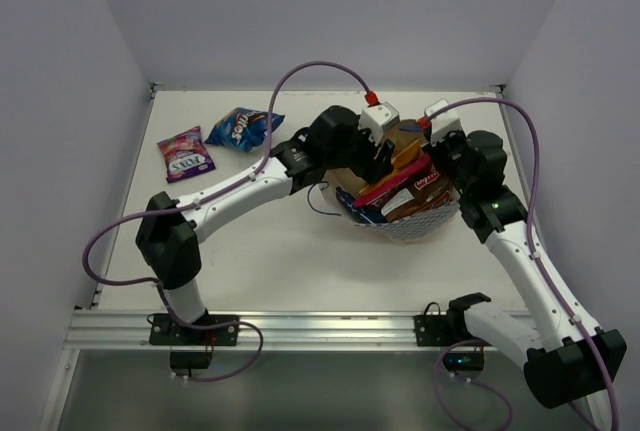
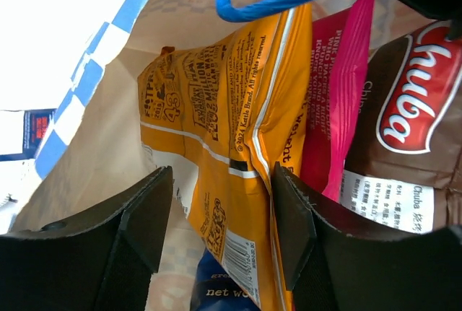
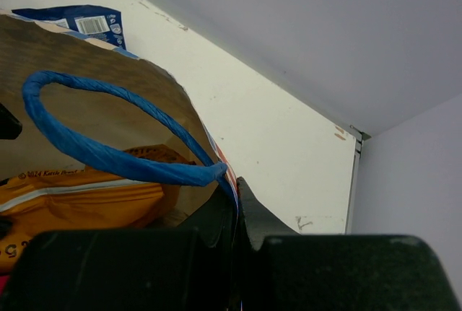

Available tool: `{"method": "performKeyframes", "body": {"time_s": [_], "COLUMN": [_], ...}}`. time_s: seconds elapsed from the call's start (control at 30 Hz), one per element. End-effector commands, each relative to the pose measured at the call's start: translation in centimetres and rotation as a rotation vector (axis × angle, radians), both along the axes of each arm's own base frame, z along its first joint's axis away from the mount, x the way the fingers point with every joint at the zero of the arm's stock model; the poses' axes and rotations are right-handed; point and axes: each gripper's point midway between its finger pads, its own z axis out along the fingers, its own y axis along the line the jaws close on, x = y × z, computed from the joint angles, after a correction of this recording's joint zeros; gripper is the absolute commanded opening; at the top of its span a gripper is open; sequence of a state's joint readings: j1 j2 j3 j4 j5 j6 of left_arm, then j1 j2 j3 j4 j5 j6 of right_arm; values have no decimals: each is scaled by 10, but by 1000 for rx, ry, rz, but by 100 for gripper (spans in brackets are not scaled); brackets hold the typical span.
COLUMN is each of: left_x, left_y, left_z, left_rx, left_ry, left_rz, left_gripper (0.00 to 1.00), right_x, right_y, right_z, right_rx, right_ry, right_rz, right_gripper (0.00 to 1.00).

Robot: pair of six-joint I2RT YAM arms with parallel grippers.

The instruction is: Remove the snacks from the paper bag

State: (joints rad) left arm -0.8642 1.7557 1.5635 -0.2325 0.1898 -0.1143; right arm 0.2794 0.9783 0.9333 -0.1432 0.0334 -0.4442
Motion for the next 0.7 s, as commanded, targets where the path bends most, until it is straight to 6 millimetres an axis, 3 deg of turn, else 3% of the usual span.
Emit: {"method": "performKeyframes", "body": {"time_s": [0.0,0.23,0.3,0.33,0.37,0.47,0.57,0.67], "left_x": [15,8,4,3,4,7,10,7], "left_y": [-9,-20,-23,-22,-20,-9,12,39], "left_z": [27,15,10,9,9,22,61,116], "left_rx": [-71,-79,-83,-81,-78,-70,-95,-135], "left_ry": [-55,-8,11,17,16,-17,-70,-152], "left_rz": [45,-11,-35,-36,-27,12,66,139], "left_gripper": [62,55,34,9,1,0,0,0], "right_x": [-3,-2,-2,-1,-1,0,1,4], "right_y": [3,4,2,2,1,-1,-8,-14], "right_z": [46,41,41,40,40,38,38,37], "right_rx": [46,46,46,45,44,43,29,23], "right_ry": [-137,-127,-129,-126,-127,-126,-133,-130], "right_rz": [17,18,12,9,3,-6,-46,-81], "right_gripper": [0,0,0,0,0,0,0,0]}}
